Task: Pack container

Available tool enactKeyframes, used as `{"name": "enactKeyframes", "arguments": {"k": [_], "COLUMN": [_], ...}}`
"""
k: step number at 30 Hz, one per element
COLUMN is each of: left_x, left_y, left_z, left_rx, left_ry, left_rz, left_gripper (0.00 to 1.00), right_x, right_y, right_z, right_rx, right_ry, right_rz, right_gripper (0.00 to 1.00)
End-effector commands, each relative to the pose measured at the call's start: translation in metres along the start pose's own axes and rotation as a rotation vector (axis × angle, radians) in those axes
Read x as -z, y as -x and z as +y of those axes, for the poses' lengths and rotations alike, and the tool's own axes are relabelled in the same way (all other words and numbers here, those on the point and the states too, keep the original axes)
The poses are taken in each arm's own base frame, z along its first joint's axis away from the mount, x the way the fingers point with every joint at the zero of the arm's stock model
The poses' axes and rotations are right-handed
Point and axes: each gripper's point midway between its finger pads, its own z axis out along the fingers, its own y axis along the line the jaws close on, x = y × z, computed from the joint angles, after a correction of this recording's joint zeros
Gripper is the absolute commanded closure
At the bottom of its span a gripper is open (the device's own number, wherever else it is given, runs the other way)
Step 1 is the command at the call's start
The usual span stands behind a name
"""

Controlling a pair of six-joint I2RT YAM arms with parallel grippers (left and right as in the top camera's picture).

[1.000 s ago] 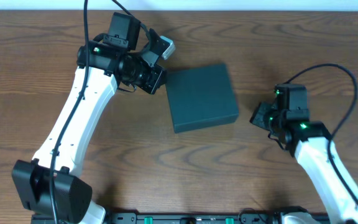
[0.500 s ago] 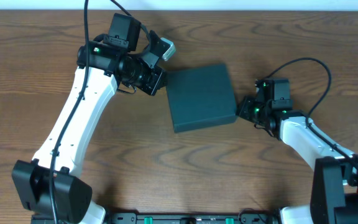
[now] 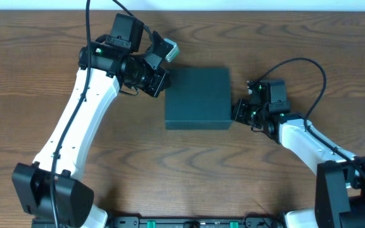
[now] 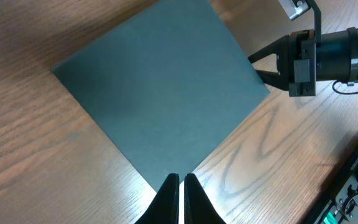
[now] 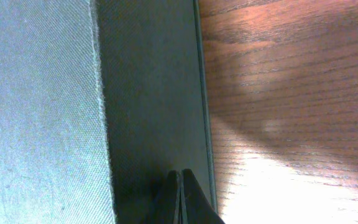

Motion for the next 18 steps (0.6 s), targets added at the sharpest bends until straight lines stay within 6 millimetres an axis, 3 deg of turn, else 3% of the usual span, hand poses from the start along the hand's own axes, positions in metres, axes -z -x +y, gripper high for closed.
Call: {"name": "enactKeyframes", "arguments": {"k": [1,4,8,11,14,18], "left_x": [0.008,0.022,0.064,0.093,0.125,0.154], "left_y": [-0.003,-0.006,-0.02,-0.031,-0.036,-0.045], "left_z": [0.009,0.017,0.031,0.033,0.019,-0.003], "left_rx": [0.017,0.051,0.092,0.108,0.1,0.062], "left_ry": [0.041,0.052,0.105,0.133,0.114,0.13], "left_rz": [0.001,-0.018,-0.06,-0.091,-0.17,-0.232], "left_gripper": [0.94,0.94,0.94,0.94,0.94,0.94], "right_x": [0.002,0.014,0.055,0.091,0.137,0.192], "right_y": [0.001,0.001,0.012,0.025,0.036,0.03], "right_z": [-0.002,-0.014,-0.019,-0.002,0.028,0.054], "right_rx": [-0.018,-0.042,-0.013,0.056,0.111,0.165], "right_ry": [0.0,-0.047,-0.18,-0.206,-0.156,-0.1], "right_rz": [0.007,0.05,0.067,0.02,-0.089,-0.22], "right_gripper": [0.98,0.98,0.98,0.98,0.98,0.98]}}
